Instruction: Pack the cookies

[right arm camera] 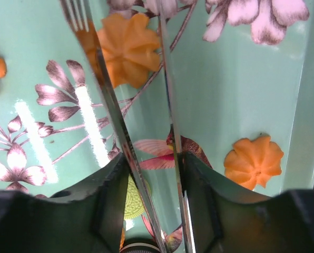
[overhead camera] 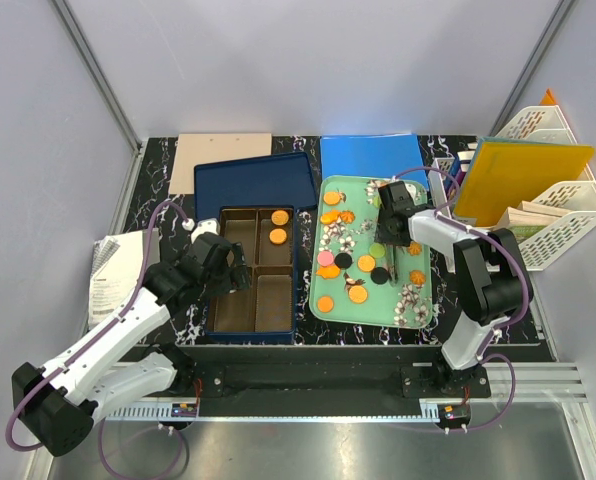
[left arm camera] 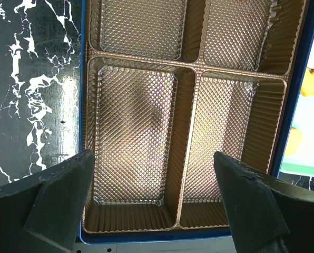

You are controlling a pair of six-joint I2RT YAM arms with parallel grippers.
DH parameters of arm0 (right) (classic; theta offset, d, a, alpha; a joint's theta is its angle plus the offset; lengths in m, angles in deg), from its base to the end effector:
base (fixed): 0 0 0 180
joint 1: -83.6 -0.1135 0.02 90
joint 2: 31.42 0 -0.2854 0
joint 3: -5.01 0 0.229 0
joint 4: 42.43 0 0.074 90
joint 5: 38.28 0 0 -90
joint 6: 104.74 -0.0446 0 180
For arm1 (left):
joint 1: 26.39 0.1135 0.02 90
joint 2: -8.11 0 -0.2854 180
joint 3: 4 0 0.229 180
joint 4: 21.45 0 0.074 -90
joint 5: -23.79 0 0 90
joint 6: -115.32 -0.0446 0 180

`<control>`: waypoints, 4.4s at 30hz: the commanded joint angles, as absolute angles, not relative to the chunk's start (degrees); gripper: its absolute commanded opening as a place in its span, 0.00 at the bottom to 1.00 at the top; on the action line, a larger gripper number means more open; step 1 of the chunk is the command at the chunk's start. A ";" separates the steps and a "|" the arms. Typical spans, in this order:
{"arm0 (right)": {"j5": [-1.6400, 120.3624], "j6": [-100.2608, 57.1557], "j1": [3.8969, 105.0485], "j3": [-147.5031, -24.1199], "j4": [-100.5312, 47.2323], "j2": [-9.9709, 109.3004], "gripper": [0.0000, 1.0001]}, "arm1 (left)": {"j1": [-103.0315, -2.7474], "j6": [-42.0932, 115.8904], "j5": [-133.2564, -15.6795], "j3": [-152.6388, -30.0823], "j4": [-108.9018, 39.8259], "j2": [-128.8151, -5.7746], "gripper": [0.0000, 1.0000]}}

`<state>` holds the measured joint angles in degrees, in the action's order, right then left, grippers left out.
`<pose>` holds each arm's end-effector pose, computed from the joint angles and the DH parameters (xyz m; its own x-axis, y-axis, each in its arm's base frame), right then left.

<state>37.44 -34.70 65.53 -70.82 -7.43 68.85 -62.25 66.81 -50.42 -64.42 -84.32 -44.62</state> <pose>0.3257 0.0947 0.1986 -0.8314 0.0767 -0.5504 0.1090 0.9937 -0.0261 0.1213 -0.0727 0.2753 -0.7884 -0.2167 -0.5757 -0.1129 0.9710 -0.2109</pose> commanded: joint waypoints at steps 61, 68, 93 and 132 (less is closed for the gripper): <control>28.43 -31.00 71.29 -104.57 19.07 76.42 0.58 | -62.34 65.49 -51.18 -65.16 -80.24 -45.68 0.99; 30.01 -31.44 71.74 -105.98 19.34 79.50 0.58 | -62.34 63.99 -50.83 -66.74 -80.32 -48.40 0.99; 36.69 -32.84 71.73 -107.83 19.16 82.49 0.61 | -62.25 62.94 -50.91 -68.06 -80.24 -50.51 0.99; 37.04 -37.68 61.89 -102.37 21.89 59.20 0.54 | -62.43 61.96 -73.12 -77.90 -65.13 -59.11 0.61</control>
